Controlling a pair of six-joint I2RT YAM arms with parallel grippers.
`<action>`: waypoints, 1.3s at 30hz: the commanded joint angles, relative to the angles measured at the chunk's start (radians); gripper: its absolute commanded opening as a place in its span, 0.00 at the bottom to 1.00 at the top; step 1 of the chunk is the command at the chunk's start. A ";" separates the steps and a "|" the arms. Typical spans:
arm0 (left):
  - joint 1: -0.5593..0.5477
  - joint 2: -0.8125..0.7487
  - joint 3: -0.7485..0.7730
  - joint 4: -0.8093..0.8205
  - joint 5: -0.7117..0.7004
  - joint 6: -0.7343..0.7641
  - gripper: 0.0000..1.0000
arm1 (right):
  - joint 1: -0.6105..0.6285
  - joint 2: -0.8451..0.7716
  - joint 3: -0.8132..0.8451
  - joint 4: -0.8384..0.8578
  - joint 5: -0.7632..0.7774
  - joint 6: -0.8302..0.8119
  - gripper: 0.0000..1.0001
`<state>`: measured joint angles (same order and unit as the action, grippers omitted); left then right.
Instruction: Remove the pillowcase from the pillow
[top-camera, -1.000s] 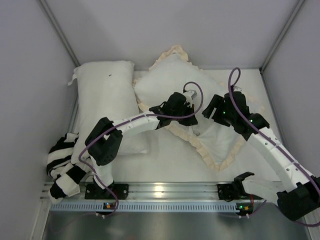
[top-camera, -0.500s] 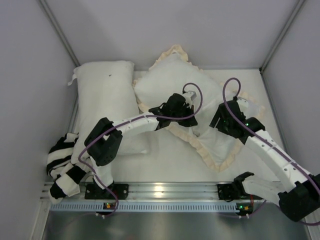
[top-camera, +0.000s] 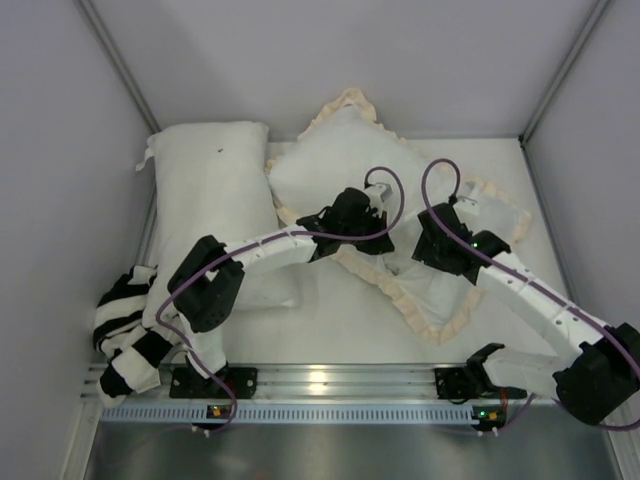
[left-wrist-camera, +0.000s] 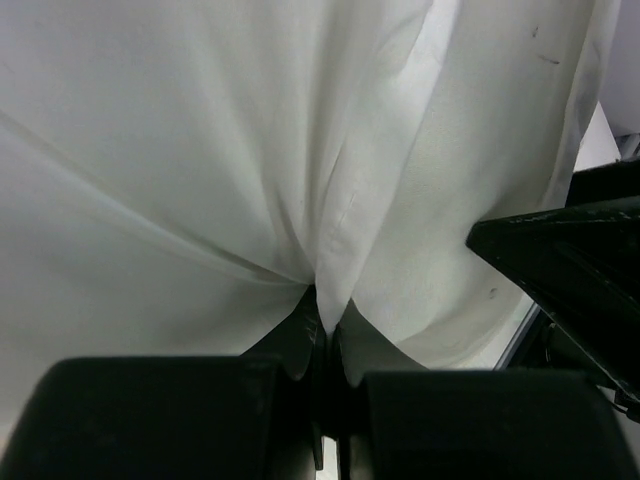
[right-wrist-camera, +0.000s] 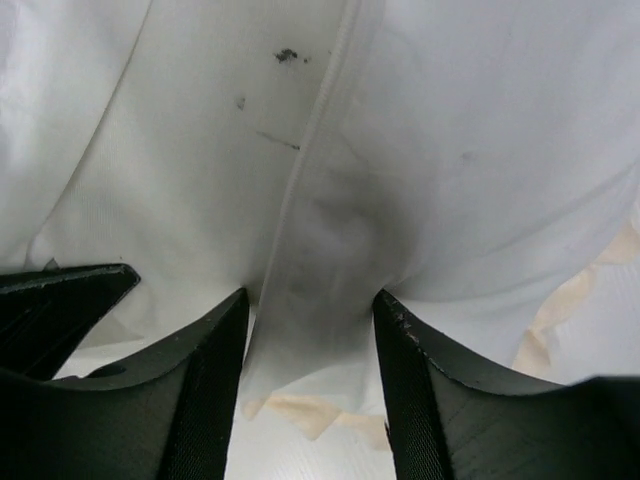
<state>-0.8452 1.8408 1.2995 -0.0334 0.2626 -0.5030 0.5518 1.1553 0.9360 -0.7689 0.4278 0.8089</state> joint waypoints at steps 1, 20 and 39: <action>-0.006 -0.052 -0.005 0.012 0.043 0.007 0.00 | 0.031 -0.092 -0.038 0.017 0.029 0.027 0.50; 0.297 -0.114 0.170 -0.278 -0.072 0.053 0.00 | 0.031 -0.318 -0.302 0.010 -0.015 0.049 0.00; -0.077 -0.328 0.090 -0.283 0.066 0.127 0.84 | 0.033 -0.500 -0.388 0.079 -0.150 0.064 0.00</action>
<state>-0.9112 1.5494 1.4109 -0.3454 0.3748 -0.3729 0.5739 0.6743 0.5430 -0.6746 0.2905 0.8684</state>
